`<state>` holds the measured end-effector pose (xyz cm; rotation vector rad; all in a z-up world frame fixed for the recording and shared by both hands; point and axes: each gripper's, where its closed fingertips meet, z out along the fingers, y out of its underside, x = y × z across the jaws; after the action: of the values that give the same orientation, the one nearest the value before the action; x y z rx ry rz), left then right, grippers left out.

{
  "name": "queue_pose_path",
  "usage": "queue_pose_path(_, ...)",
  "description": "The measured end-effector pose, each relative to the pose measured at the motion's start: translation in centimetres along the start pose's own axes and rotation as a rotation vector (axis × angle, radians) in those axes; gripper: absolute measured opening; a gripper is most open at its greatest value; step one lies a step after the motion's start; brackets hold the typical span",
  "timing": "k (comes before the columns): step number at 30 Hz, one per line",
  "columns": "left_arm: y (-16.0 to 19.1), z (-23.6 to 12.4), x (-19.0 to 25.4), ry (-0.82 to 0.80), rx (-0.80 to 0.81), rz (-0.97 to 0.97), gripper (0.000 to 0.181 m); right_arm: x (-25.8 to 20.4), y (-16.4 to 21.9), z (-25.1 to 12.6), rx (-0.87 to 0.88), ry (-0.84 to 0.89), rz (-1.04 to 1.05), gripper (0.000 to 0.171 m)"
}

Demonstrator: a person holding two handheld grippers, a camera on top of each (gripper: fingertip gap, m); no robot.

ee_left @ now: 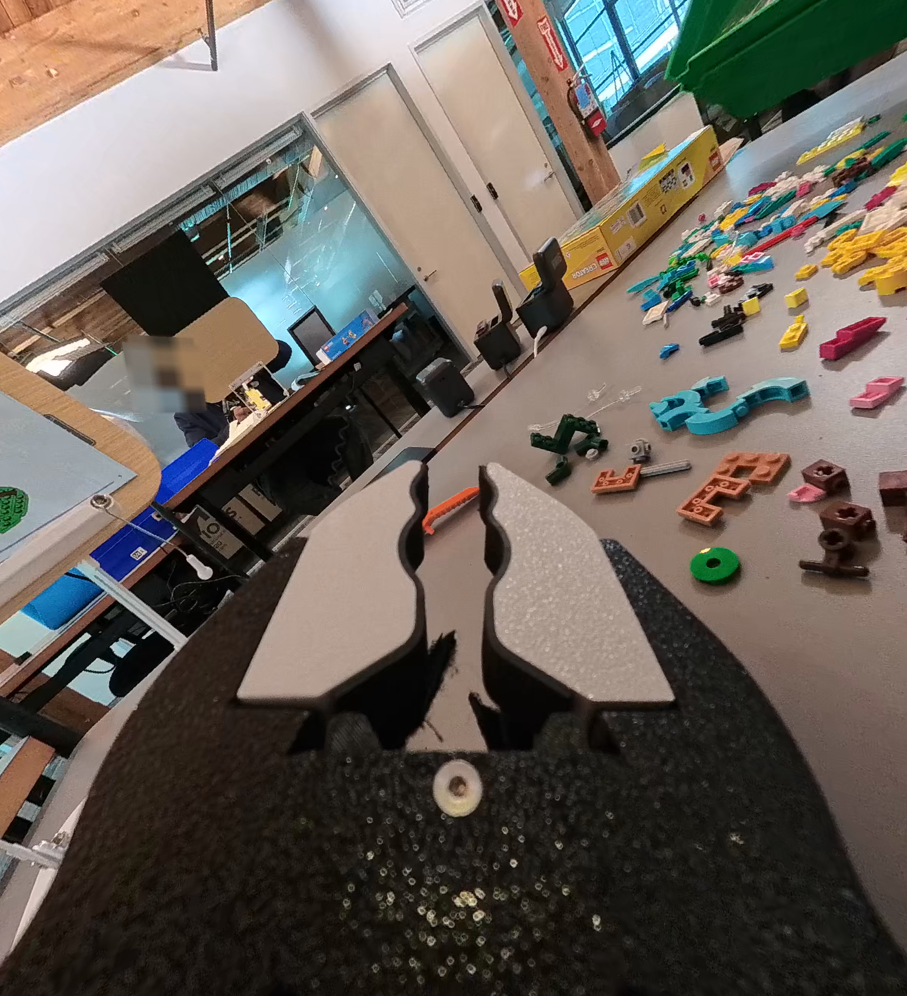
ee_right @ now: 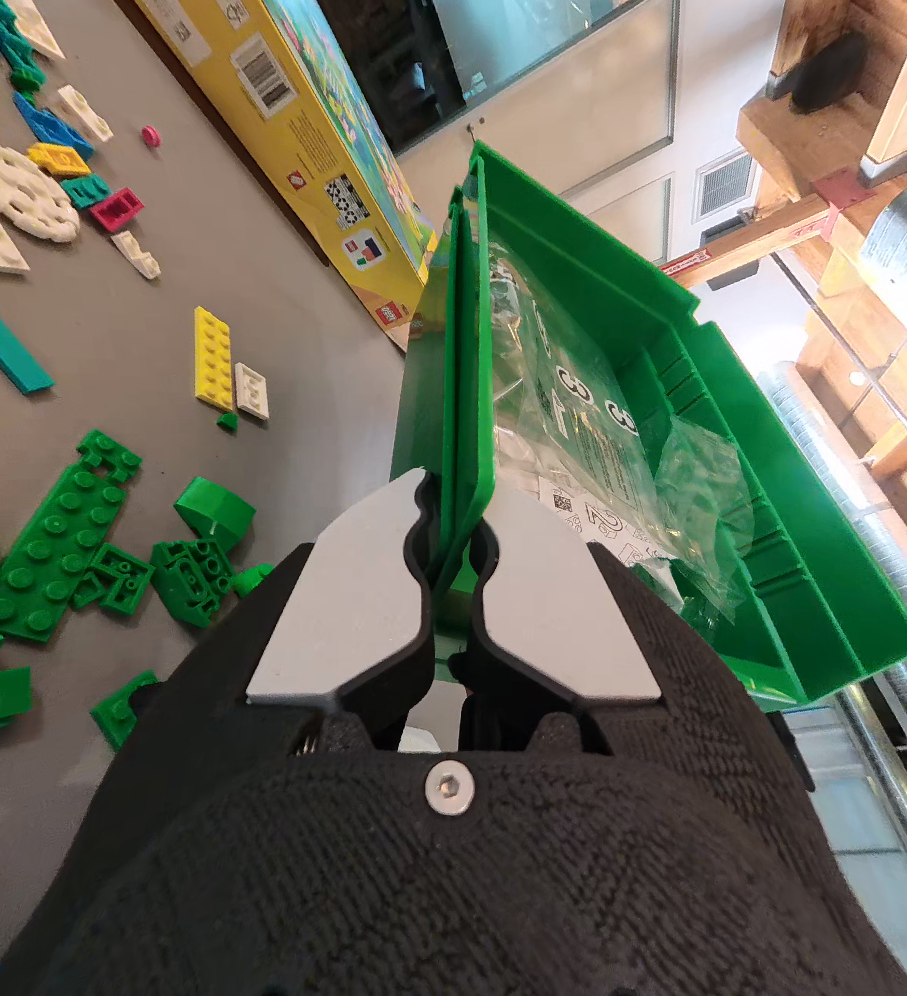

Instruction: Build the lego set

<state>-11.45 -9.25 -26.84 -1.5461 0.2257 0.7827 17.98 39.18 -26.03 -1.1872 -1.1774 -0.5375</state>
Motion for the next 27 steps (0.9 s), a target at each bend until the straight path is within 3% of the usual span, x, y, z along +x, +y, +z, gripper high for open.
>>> queue_pose_path(12, 0.0, 0.0, 0.0, 0.002, 0.001, 0.001, 0.017, 0.2, 0.2, -1.0, -0.001, -0.018, 0.034, 0.011)
queue_pose_path(20, -0.2, -0.1, 0.2, 0.015, 0.014, -0.003, 0.017, 1.1, 0.5, 0.1, -0.010, -0.084, 0.221, 0.010)
queue_pose_path(27, -0.3, -0.1, 0.2, 0.017, 0.017, -0.004, 0.017, 1.3, 0.3, 2.0, 0.024, -0.281, 0.493, 0.008)
